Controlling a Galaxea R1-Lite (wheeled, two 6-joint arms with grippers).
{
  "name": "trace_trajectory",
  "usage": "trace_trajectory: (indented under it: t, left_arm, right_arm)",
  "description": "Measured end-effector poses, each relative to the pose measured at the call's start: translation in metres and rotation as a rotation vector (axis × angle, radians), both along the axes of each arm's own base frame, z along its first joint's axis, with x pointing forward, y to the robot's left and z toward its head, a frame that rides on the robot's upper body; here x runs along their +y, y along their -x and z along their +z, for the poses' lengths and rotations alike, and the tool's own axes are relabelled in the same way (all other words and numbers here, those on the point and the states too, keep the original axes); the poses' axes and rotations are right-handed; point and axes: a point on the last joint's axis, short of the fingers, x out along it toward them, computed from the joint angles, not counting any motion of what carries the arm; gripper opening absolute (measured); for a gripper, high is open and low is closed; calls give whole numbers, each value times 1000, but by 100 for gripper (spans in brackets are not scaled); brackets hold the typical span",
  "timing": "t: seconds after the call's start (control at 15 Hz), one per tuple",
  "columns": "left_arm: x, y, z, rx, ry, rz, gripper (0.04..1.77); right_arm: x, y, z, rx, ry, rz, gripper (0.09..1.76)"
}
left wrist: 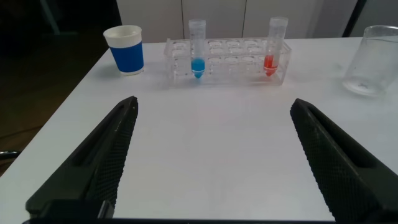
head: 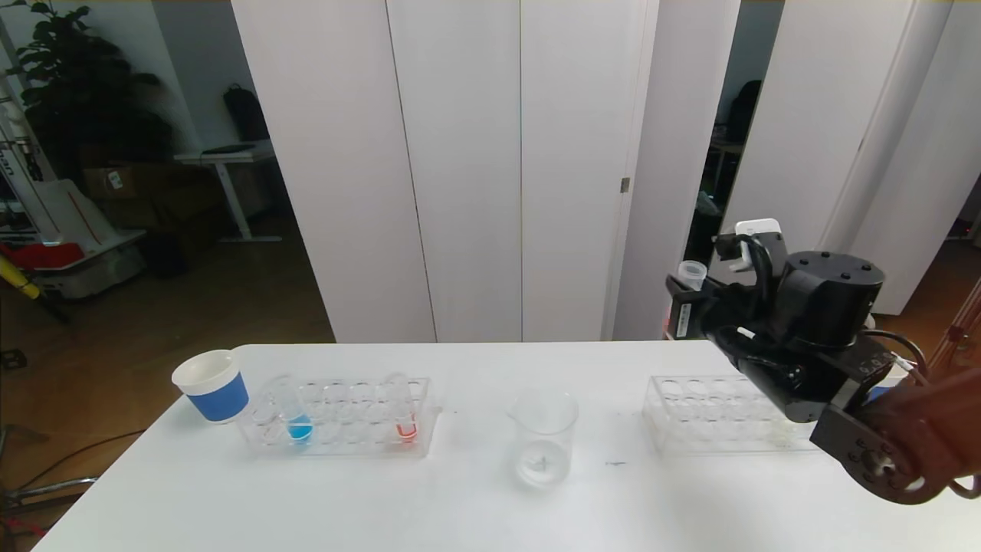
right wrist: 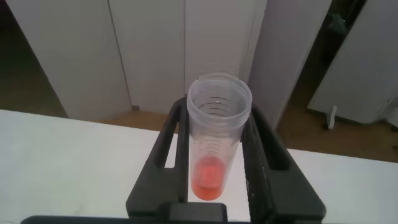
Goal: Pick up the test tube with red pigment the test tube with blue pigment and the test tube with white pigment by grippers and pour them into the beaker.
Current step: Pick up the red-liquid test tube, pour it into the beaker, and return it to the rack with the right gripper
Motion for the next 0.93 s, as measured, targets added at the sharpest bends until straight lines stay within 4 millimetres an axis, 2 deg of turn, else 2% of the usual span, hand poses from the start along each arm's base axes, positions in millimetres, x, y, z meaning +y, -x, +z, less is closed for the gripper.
trace_trajectory:
  t: [0.13,0.33,0.67,0.93]
  left_arm:
    - [0,0,0,0,0,0,175]
    - [0,0,0,0,0,0,175]
    - [0,0,0,0,0,0,175]
    - [0,0,0,0,0,0,175]
  right_arm:
    - [6,-10,20,-23,-13,83,58]
    - [15,-21,40,-22,-20,251,58]
    - [23,-28,44,-23,26,491,58]
    - [31,-35,44,-96,108,604,58]
